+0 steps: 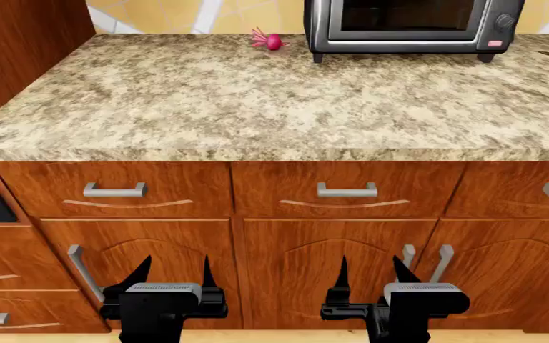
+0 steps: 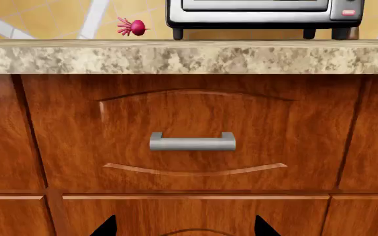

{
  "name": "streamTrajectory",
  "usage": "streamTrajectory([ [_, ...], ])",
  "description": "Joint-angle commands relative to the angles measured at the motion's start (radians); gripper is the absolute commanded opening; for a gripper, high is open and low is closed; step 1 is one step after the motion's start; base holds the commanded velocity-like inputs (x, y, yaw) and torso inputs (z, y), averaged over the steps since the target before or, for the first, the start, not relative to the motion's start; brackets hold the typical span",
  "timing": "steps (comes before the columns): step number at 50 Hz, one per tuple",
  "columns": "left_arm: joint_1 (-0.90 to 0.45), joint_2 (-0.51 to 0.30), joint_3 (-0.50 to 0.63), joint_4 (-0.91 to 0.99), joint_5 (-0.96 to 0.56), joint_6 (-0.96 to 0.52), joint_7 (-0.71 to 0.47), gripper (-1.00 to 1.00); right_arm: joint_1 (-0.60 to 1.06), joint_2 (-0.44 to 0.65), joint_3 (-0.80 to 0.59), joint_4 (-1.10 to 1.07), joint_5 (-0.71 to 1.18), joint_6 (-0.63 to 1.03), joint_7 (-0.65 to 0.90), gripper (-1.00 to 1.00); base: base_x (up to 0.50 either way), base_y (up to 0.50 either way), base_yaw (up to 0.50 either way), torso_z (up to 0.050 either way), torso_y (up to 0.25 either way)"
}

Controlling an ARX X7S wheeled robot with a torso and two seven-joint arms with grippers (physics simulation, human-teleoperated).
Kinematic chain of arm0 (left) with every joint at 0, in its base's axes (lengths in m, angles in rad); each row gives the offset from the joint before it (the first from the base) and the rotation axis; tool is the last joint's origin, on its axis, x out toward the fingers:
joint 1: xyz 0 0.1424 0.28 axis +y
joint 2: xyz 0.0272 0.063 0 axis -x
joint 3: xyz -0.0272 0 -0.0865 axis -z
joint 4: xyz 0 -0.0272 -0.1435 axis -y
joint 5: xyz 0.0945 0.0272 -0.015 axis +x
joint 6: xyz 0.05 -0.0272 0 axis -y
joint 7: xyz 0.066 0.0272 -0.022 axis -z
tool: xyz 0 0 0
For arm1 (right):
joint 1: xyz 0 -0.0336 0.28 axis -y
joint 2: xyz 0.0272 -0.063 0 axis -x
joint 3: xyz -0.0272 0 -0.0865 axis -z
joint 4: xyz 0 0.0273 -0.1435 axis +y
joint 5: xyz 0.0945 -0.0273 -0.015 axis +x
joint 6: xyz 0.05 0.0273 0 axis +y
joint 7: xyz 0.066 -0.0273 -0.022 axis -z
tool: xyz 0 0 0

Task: Open the microwave door

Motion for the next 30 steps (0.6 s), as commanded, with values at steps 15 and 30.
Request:
streamTrajectory([
  [15,0.012,-0.051,0.059,0.02,-0.048,0.025,-0.068,1.0,-0.01,0.054,-0.066,-0.013,0.05,0.0,0.058,1.0,0.0,0.0,0.0,0.027,0.0],
  [30,-0.17,-0.133,0.009,0.522,-0.146,-0.331,-0.108,1.0,0.118,0.107,-0.034,-0.495,0.086,0.374,0.132,1.0,0.0,0.0,0.0,0.05,0.0],
])
